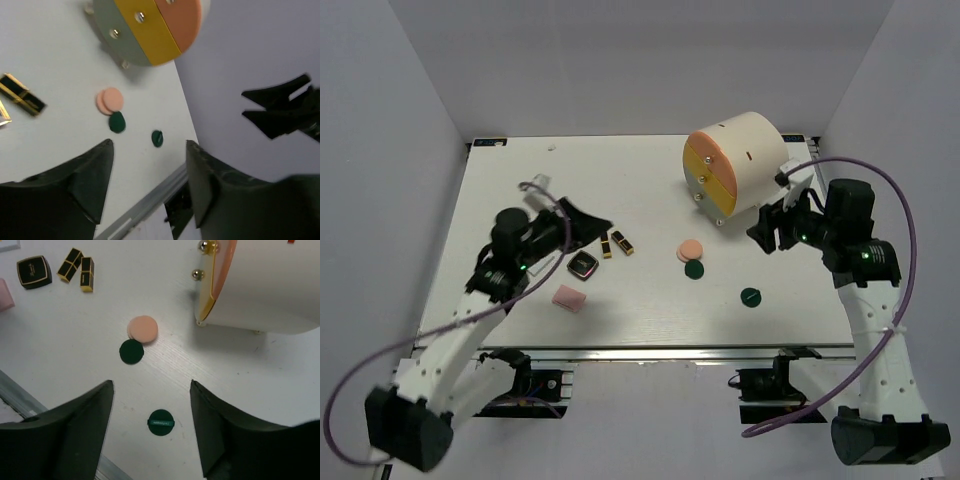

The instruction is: Organize the makeup

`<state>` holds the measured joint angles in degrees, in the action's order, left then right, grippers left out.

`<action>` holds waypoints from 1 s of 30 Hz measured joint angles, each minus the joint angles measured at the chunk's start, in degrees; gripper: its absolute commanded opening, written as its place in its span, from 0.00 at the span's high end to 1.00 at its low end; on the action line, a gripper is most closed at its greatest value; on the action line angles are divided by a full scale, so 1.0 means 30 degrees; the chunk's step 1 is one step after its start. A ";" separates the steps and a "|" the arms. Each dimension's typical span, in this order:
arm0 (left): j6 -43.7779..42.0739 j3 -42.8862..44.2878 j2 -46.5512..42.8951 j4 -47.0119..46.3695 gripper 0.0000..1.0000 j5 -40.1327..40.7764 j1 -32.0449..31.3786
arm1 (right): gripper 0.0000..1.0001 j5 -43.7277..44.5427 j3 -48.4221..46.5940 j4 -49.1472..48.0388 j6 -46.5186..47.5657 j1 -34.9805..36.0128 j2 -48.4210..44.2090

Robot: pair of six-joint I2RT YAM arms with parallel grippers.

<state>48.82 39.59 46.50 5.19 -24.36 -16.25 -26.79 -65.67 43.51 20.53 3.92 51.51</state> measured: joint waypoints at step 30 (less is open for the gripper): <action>0.7249 1.8127 2.6680 -0.9967 0.45 0.3781 -0.6178 | 0.41 0.2033 -0.4014 -0.5719 -0.7468 -0.0648 0.6768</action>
<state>70.57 93.97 126.54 -24.71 -13.02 -34.79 -20.69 -77.71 26.35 -1.87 1.98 71.81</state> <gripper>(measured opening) 0.553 0.590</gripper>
